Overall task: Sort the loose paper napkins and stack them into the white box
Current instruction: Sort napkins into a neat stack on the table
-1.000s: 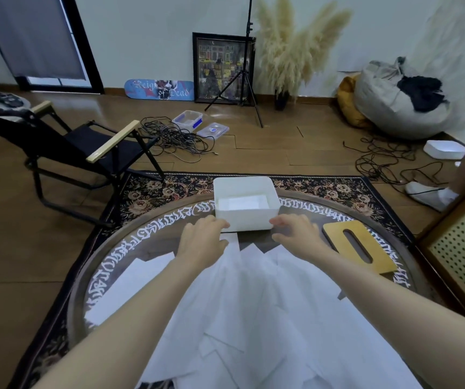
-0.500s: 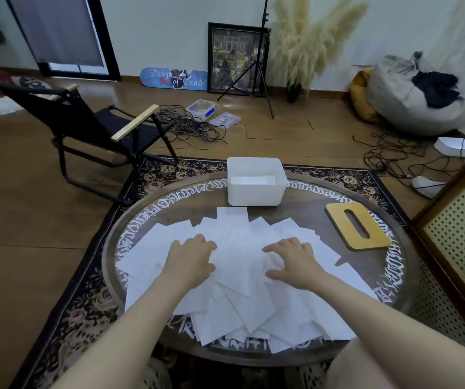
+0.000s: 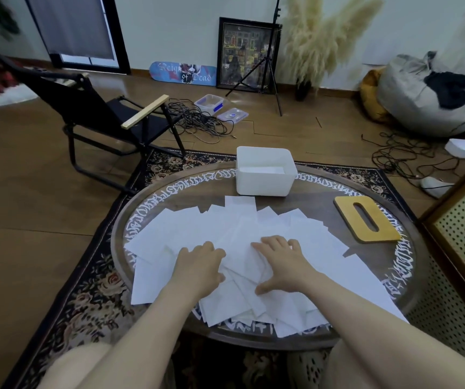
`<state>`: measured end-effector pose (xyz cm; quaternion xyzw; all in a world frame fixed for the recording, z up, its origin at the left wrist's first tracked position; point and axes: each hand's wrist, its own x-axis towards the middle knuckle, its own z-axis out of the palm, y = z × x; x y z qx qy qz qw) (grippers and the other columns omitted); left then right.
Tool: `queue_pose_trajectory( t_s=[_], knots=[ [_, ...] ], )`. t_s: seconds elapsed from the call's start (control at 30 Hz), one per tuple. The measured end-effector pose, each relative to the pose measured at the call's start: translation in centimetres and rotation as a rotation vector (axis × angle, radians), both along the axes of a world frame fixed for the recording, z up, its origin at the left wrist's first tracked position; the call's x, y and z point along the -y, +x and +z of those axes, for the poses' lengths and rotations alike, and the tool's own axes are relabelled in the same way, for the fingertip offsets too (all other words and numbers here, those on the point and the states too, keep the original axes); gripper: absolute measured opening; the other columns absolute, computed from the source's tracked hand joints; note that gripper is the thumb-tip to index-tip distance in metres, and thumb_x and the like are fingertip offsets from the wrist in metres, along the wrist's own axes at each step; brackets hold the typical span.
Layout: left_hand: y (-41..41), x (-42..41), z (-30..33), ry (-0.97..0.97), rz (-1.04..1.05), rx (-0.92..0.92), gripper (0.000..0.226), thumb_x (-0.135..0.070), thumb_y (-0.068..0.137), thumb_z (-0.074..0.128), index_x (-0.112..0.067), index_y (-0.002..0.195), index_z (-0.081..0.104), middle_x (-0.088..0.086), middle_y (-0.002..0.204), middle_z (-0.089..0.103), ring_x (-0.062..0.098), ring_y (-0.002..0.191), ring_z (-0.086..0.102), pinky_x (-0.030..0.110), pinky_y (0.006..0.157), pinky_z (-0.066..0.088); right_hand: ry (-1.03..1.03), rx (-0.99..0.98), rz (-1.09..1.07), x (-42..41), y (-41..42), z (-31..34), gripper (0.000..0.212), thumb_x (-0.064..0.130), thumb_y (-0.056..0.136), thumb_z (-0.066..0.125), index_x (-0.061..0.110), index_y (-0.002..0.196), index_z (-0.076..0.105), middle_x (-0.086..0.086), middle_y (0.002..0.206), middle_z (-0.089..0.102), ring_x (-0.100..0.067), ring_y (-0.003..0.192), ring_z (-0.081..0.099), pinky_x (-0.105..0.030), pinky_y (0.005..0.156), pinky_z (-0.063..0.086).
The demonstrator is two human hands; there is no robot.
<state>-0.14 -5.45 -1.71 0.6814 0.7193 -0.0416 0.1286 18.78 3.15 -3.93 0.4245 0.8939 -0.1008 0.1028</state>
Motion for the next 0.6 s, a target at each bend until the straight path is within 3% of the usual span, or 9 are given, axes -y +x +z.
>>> queue_pose_trajectory(
  t_s=[0.1,0.2,0.27,0.33,0.4,0.47,0.53,0.6],
  knots=[
    [-0.1,-0.3,0.0,0.0,-0.006,0.01,0.049,-0.036,0.095,0.05,-0.024,0.141,0.039,0.001,0.135,0.043,0.021,0.124,0.045,0.037,0.098,0.032,0.047,-0.07,0.017,-0.5,0.2,0.0,0.074,0.054,0.082,0.062,0.034,0.146,0.031,0.007,0.149,0.028,-0.015,0.141,0.013,-0.038,0.11,0.006],
    [0.0,-0.5,0.0,-0.021,0.0,0.056,0.05,-0.037,0.095,0.051,-0.025,0.141,0.039,0.001,0.136,0.042,0.022,0.125,0.044,0.038,0.101,0.032,0.12,-0.165,0.059,-1.0,0.3,-0.2,0.036,0.045,0.093,0.053,0.036,0.127,0.056,0.014,0.137,0.046,-0.01,0.139,0.021,-0.035,0.105,0.01],
    [0.2,-0.9,0.1,-0.018,0.012,0.097,0.051,-0.039,0.094,0.052,-0.026,0.141,0.039,0.0,0.137,0.043,0.021,0.127,0.043,0.038,0.102,0.032,0.136,-0.233,0.067,-1.2,0.1,-0.3,0.02,0.037,0.096,0.051,0.031,0.108,0.066,0.017,0.122,0.058,-0.003,0.135,0.029,-0.031,0.101,0.013],
    [0.5,-1.2,0.3,0.003,0.04,0.163,0.055,-0.042,0.092,0.055,-0.028,0.142,0.038,-0.002,0.139,0.043,0.019,0.129,0.042,0.036,0.102,0.032,0.112,-0.348,0.006,-1.3,-0.2,-0.4,0.015,0.028,0.098,0.05,0.027,0.093,0.065,0.016,0.098,0.065,-0.005,0.116,0.046,-0.028,0.096,0.019],
    [0.7,-1.4,0.3,0.012,0.111,0.317,0.062,-0.041,0.089,0.061,-0.029,0.143,0.035,-0.003,0.141,0.042,0.017,0.13,0.041,0.034,0.102,0.035,0.032,-0.526,-0.135,-1.2,-0.1,0.1,0.018,0.023,0.098,0.05,0.026,0.081,0.055,0.011,0.072,0.062,-0.015,0.081,0.051,-0.026,0.082,0.032],
    [1.0,-1.7,0.3,0.021,0.219,0.566,0.069,-0.034,0.084,0.068,-0.028,0.144,0.034,-0.001,0.14,0.045,0.016,0.126,0.045,0.034,0.101,0.04,-0.075,-0.684,-0.277,-0.9,0.1,1.1,0.02,0.021,0.097,0.05,0.021,0.077,0.052,0.002,0.062,0.058,-0.012,0.059,0.045,-0.025,0.059,0.035],
    [1.4,-1.9,0.6,0.036,0.306,0.828,0.071,-0.025,0.08,0.074,-0.022,0.141,0.039,0.003,0.133,0.052,0.015,0.115,0.052,0.028,0.091,0.047,-0.167,-0.784,-0.383,-0.4,0.1,2.1,0.02,0.02,0.097,0.05,0.016,0.077,0.052,0.008,0.051,0.048,-0.006,0.047,0.036,-0.021,0.048,0.028],
    [1.9,-2.2,1.0,0.021,0.379,1.081,0.056,-0.016,0.079,0.076,-0.016,0.129,0.05,0.003,0.121,0.062,0.012,0.103,0.06,0.019,0.076,0.049,-0.243,-0.9,-0.469,0.0,0.2,2.9,0.022,0.019,0.097,0.05,0.014,0.076,0.051,0.011,0.05,0.046,-0.007,0.049,0.037,-0.022,0.049,0.029]
  ],
)
